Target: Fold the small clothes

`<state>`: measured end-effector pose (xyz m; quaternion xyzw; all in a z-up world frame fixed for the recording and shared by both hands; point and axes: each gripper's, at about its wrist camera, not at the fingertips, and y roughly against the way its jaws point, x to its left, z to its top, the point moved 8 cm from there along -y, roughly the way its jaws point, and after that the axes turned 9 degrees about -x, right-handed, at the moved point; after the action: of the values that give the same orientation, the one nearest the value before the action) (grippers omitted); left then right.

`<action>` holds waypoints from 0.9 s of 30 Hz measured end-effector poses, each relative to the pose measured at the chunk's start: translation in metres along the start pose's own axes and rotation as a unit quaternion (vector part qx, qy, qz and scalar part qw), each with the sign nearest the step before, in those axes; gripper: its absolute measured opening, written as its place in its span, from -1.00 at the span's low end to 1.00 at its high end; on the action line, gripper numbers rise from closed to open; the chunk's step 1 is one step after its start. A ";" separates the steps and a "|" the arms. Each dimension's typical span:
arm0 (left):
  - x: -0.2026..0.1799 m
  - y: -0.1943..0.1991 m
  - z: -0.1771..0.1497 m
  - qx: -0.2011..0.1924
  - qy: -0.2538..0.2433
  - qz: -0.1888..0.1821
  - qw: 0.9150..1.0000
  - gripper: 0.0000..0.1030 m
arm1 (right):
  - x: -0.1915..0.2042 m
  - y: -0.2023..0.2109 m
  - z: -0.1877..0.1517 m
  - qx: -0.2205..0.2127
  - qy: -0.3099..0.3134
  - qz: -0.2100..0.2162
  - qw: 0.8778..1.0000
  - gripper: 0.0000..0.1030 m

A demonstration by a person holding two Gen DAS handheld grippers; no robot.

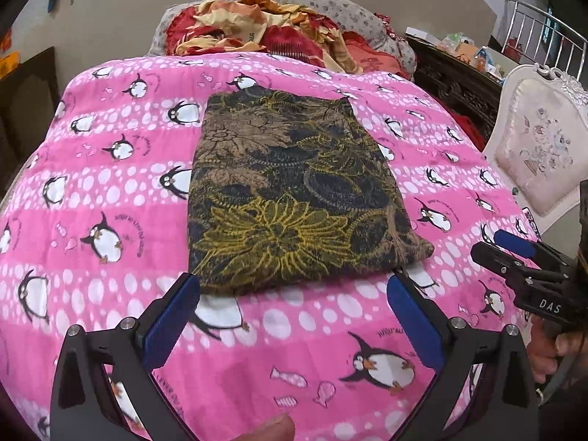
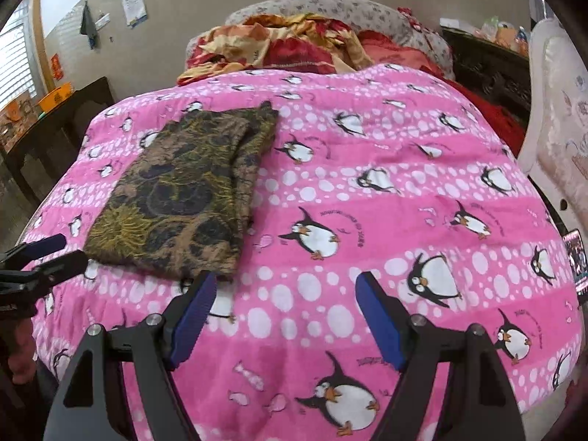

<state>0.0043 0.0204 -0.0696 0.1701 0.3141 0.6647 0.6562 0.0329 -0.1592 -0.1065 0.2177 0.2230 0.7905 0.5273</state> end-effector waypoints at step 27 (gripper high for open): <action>0.004 0.010 0.000 -0.002 0.019 0.018 1.000 0.69 | 0.039 0.020 0.002 -0.026 0.022 0.049 0.998 0.58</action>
<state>-0.0039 0.0245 -0.0635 0.1615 0.3219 0.6799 0.6388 0.0061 -0.1297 -0.0890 0.1965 0.2029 0.8256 0.4885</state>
